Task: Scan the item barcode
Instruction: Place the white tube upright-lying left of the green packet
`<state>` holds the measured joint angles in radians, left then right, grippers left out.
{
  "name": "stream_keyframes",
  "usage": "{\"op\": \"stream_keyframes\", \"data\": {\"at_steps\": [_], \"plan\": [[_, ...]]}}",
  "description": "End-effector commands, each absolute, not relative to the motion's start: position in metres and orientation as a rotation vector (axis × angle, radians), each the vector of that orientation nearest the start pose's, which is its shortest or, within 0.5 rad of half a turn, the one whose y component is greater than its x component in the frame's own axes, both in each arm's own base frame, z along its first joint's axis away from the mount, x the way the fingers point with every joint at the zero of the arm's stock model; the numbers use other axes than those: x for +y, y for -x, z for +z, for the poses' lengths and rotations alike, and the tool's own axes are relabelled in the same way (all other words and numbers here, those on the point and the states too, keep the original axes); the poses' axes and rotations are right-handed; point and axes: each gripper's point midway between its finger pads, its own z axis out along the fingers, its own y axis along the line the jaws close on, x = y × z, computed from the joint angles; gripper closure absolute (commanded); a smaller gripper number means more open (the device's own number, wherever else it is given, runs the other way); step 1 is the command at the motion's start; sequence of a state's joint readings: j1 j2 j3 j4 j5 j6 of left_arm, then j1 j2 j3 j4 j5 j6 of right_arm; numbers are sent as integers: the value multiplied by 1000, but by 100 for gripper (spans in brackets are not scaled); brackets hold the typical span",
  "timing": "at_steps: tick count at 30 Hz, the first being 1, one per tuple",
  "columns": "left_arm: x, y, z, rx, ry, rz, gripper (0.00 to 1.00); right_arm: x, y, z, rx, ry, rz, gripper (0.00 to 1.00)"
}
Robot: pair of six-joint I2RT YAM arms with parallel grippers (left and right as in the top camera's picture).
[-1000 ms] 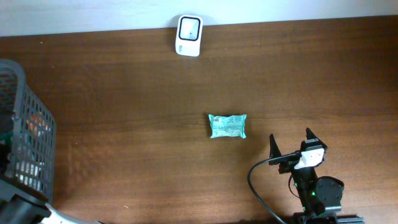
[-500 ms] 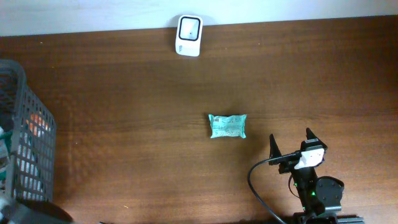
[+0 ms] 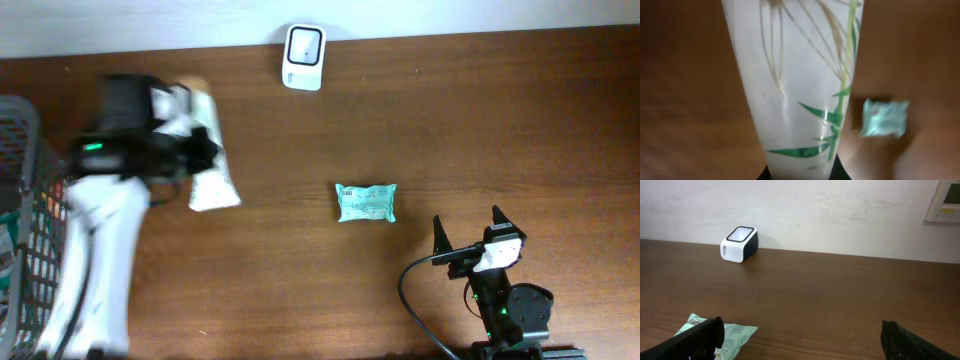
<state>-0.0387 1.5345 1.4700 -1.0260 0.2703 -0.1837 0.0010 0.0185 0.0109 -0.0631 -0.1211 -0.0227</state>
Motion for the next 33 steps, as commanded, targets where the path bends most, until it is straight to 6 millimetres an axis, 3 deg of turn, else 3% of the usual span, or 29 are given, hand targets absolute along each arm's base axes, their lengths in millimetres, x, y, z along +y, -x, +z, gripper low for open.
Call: {"op": "stream_keyframes", "data": {"at_steps": [1, 7, 9, 13, 15, 17, 19, 20, 22, 26, 27, 28, 29, 31, 33], "plan": [[-85, -372, 144, 2773, 69, -363, 100, 24, -245, 156, 1644, 120, 97, 2], [-135, -385, 60, 2886, -27, -365, 100, 24, -245, 156, 1643, 120, 98, 2], [-143, -382, 43, 2919, -43, -363, 94, 24, -245, 156, 1643, 120, 98, 2], [-154, -379, 20, 2959, -74, -367, 65, 24, -245, 156, 1644, 120, 98, 2], [-156, -380, 15, 2961, -80, -365, 35, 24, -245, 156, 1644, 120, 98, 2], [-157, -384, 17, 2944, -83, -370, 23, 24, -245, 156, 1644, 120, 98, 2], [-155, -392, 23, 2922, -71, -375, 21, 24, -245, 156, 1644, 120, 98, 2], [-154, -398, 30, 2908, -63, -377, 22, 24, -245, 156, 1643, 120, 98, 2], [-145, -414, 63, 2856, -35, -359, 23, 24, -245, 156, 1644, 120, 98, 2], [-110, -436, 162, 2699, -51, -228, 19, 24, -245, 156, 1644, 120, 97, 2], [-100, -437, 190, 2651, -54, -194, 12, 24, -245, 156, 1644, 120, 98, 2], [-85, -436, 226, 2592, -39, -148, 0, 24, -245, 156, 1643, 120, 97, 2], [-69, -432, 258, 2536, 0, -100, 1, 24, -245, 156, 1643, 120, 98, 2], [-47, -425, 292, 2469, 55, -51, 0, 24, -245, 156, 1644, 120, 98, 2], [16, -401, 348, 2338, 232, 71, 0, 24, -245, 156, 1643, 120, 98, 2]]}}
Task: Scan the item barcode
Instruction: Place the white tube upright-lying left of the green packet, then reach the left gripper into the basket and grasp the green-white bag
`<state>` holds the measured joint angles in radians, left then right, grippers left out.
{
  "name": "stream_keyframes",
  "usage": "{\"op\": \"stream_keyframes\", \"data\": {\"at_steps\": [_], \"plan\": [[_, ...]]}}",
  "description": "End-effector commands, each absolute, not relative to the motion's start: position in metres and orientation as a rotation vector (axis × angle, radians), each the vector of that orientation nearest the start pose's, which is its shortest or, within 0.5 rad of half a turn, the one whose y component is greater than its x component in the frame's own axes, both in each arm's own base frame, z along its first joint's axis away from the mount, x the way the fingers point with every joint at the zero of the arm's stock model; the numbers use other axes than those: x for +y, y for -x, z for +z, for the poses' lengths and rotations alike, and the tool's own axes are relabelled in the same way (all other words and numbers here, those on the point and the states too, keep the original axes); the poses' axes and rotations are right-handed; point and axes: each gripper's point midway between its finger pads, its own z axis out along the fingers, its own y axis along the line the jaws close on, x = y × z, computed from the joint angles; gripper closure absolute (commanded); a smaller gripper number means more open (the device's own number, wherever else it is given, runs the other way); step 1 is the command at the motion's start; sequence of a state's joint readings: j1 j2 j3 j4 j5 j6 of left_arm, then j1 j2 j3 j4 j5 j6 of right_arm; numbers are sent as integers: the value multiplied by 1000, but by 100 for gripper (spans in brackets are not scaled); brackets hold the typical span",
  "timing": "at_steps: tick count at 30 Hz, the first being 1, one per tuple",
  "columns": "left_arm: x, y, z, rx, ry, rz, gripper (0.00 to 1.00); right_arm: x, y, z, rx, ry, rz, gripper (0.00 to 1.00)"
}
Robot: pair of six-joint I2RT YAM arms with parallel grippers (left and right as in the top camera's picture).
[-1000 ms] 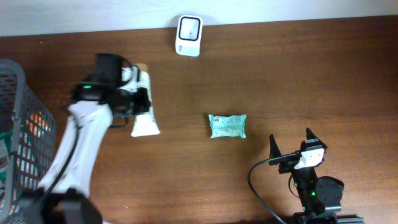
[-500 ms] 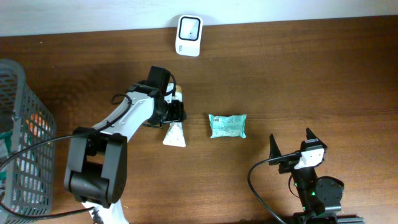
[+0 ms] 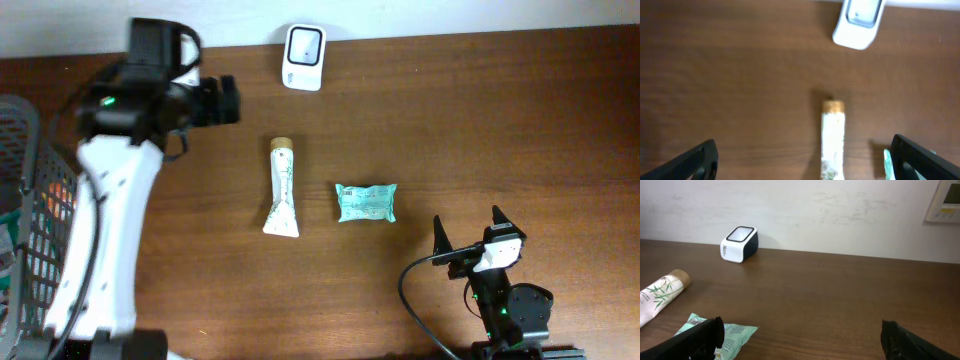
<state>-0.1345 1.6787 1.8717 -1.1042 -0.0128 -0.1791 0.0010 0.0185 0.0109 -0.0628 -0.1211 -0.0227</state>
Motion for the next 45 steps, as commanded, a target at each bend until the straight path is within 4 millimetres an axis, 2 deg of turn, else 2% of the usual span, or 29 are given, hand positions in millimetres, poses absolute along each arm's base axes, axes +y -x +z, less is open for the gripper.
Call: {"op": "stream_keyframes", "data": {"at_steps": [1, 3, 4, 5, 7, 11, 13, 15, 19, 21, 24, 25, 27, 31, 33, 38, 40, 45], "plan": [[41, -390, 361, 2294, 305, 102, 1, 24, -245, 156, 1643, 120, 98, 2], [83, -370, 377, 2236, 438, 155, 1, 24, -245, 156, 1644, 120, 98, 2], [111, -354, 384, 2202, 535, 195, 0, 24, -245, 156, 1643, 120, 98, 2], [136, -340, 386, 2183, 616, 233, 1, 24, -245, 156, 1643, 120, 98, 2], [170, -318, 381, 2171, 765, 282, 1, 24, -245, 156, 1643, 120, 97, 2], [233, -282, 355, 2107, 1114, 325, 2, 24, -245, 156, 1644, 120, 98, 2], [258, -267, 334, 2097, 1252, 338, 1, 24, -245, 156, 1644, 120, 98, 2], [276, -254, 301, 2144, 1361, 350, 0, 24, -245, 156, 1643, 120, 98, 1], [292, -240, 255, 2220, 1467, 374, 2, 24, -245, 156, 1643, 120, 98, 2], [295, -243, 230, 2325, 1392, 387, 3, 24, -245, 156, 1644, 120, 98, 2], [301, -248, 174, 2467, 1273, 403, 3, 24, -245, 156, 1644, 120, 98, 2], [302, -251, 163, 2493, 1240, 403, 2, 24, -245, 156, 1644, 120, 98, 2], [307, -257, 146, 2548, 1181, 401, 1, 24, -245, 156, 1643, 120, 98, 2], [317, -267, 126, 2624, 1054, 419, 1, 24, -245, 156, 1644, 120, 98, 1], [321, -270, 107, 2693, 978, 418, 0, 24, -245, 156, 1643, 120, 98, 2], [323, -272, 61, 2800, 954, 371, 4, 24, -245, 156, 1644, 120, 98, 2], [323, -271, 44, 2843, 947, 355, 9, 24, -245, 156, 1643, 120, 98, 2], [323, -266, 19, 2900, 962, 348, 13, 24, -245, 156, 1644, 120, 98, 2]]}}
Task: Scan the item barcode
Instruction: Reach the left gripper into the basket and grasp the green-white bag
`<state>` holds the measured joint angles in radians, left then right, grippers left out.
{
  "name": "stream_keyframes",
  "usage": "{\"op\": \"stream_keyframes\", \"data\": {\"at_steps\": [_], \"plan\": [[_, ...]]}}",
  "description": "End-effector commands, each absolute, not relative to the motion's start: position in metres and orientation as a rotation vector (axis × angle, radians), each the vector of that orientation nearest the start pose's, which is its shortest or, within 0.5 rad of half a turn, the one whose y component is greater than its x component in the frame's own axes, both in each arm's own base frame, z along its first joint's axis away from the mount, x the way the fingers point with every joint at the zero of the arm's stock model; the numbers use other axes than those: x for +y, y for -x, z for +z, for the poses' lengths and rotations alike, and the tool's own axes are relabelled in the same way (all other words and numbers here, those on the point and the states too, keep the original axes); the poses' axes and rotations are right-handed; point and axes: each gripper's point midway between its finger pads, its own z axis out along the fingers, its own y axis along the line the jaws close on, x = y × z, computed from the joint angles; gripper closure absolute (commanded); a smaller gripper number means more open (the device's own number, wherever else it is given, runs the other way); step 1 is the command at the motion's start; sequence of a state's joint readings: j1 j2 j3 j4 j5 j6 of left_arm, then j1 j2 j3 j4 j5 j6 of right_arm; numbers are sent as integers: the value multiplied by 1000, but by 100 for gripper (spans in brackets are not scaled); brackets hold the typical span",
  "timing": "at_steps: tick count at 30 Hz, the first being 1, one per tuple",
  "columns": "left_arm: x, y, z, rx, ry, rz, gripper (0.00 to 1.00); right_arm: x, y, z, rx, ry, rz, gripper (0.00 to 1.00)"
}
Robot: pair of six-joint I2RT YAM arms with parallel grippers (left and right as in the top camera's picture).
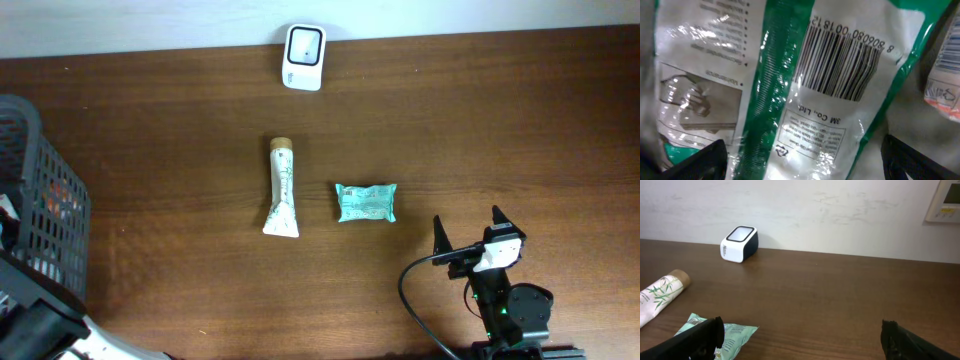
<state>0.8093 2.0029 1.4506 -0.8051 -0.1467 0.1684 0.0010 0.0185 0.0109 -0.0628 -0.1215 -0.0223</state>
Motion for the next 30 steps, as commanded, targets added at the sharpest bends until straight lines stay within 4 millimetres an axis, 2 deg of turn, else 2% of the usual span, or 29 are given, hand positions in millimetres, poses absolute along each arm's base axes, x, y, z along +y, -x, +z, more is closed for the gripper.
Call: {"op": "stream_keyframes", "data": {"at_steps": [1, 5, 8, 10, 14, 18, 25, 28, 30], "plan": [[323, -264, 16, 2911, 967, 359, 16, 24, -245, 156, 1643, 120, 98, 2], [322, -261, 0, 2942, 975, 340, 13, 24, -245, 156, 1643, 120, 98, 2], [318, -257, -16, 2982, 983, 311, 16, 24, -245, 156, 1644, 120, 98, 2], [318, -258, -18, 2981, 983, 312, 25, 24, -245, 156, 1643, 120, 98, 2], [319, -269, -15, 2947, 952, 267, 27, 24, -245, 156, 1643, 120, 98, 2], [316, -267, -18, 2955, 955, 261, 28, 24, -245, 156, 1644, 120, 98, 2], [299, -250, -49, 2987, 961, 238, 28, 24, -245, 156, 1644, 120, 98, 2], [291, -243, -61, 2996, 963, 230, 35, 24, -245, 156, 1644, 120, 97, 2], [288, -242, -65, 2995, 962, 217, 48, 24, -245, 156, 1644, 120, 98, 2]]}}
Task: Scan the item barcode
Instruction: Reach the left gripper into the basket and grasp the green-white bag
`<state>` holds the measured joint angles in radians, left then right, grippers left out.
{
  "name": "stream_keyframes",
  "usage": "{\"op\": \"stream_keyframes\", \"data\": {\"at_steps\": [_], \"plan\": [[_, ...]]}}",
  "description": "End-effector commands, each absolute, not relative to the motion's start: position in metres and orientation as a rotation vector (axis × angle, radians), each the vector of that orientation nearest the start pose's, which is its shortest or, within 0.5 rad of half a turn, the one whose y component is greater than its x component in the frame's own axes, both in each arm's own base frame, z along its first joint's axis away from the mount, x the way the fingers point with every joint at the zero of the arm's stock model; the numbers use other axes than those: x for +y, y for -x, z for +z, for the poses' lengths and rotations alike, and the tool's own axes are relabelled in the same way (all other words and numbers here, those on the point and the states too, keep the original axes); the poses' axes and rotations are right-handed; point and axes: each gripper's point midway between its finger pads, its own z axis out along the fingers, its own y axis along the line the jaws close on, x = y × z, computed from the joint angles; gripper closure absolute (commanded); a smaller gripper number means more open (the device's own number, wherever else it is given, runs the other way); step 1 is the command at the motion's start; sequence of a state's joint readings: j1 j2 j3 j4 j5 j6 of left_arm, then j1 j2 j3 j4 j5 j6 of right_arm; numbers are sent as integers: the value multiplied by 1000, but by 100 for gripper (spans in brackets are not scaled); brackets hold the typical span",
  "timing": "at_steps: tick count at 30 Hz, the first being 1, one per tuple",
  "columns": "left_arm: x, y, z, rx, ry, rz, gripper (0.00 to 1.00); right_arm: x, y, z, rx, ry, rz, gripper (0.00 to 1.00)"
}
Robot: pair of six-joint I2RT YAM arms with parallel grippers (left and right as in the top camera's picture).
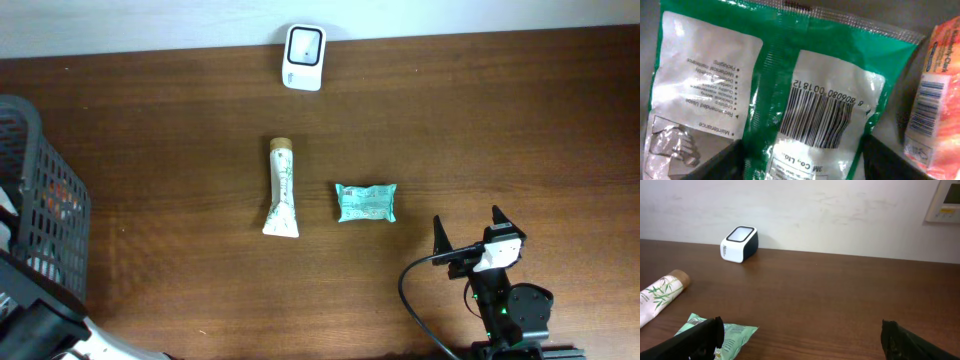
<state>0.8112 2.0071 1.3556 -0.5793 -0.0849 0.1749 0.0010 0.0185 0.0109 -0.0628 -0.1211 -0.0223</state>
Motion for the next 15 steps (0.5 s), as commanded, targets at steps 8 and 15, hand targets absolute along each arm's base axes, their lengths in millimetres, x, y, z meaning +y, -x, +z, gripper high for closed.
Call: {"op": "stream_keyframes", "data": {"at_steps": [8, 15], "plan": [[282, -251, -62, 2971, 952, 133, 100, 24, -245, 156, 1643, 120, 98, 2], [324, -292, 57, 2815, 909, 237, 100, 24, -245, 156, 1644, 120, 98, 2]]}}
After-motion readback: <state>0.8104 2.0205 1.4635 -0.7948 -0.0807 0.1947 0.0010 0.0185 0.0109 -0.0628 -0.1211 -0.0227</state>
